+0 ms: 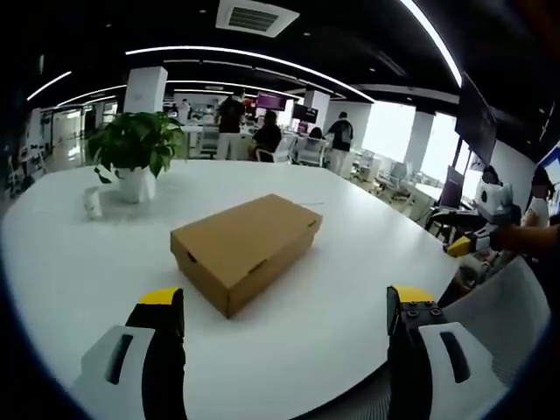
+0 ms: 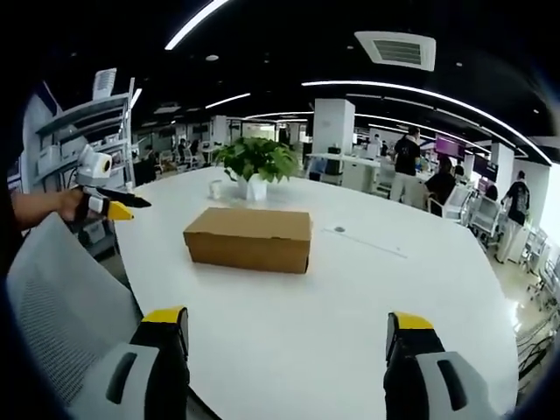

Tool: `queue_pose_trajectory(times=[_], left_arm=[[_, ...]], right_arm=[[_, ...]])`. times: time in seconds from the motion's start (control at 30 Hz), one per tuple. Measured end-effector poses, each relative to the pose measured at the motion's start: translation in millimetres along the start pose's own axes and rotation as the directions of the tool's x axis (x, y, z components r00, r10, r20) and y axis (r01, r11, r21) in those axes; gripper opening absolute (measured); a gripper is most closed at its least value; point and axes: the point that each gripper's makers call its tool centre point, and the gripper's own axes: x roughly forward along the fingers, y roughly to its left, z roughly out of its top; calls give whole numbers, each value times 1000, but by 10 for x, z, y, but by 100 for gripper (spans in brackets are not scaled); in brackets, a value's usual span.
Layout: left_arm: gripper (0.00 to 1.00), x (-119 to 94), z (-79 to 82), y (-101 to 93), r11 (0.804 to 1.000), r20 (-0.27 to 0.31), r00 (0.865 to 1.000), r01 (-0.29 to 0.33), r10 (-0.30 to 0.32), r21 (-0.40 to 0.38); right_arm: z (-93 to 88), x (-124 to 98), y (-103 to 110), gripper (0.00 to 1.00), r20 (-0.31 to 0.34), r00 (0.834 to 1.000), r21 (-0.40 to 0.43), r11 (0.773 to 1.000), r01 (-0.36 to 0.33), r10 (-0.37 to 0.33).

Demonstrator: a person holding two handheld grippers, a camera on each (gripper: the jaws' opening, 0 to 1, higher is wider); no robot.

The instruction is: Operate the shoe box by opening the lid, removing the specified soft item, and placing it in the target area until the item is outside and the box remains undamaged.

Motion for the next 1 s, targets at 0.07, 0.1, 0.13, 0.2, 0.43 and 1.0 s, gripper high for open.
queue_pose_trajectory(times=[0.07, 0.1, 0.13, 0.2, 0.43, 1.0], left_arm=[[100, 51, -21, 49, 1000, -3, 1000, -4, 4, -5], [100, 81, -42, 79, 1000, -10, 1000, -8, 8, -9], [100, 97, -54, 95, 1000, -15, 1000, -10, 10, -9], [100, 138, -65, 130, 1000, -13, 1000, -15, 15, -4], [99, 323, -105, 295, 999, -8, 999, -48, 48, -20], [97, 663, -202, 580, 996, -32, 996, -88, 88, -4]], right_arm=[[43, 59, -15, 93, 20, 1000, 36, 999, -13, 12], [55, 103, -46, 93, 20, 1000, 33, 999, -15, 14], [65, 151, -66, 93, 25, 1000, 22, 1000, -17, 16], [68, 218, -101, 93, 25, 999, 8, 1000, -20, 20], [13, 551, -209, 93, -6, 998, -41, 997, -60, 60], [-2, 1293, -343, 89, -52, 986, -129, 978, -165, 160]])
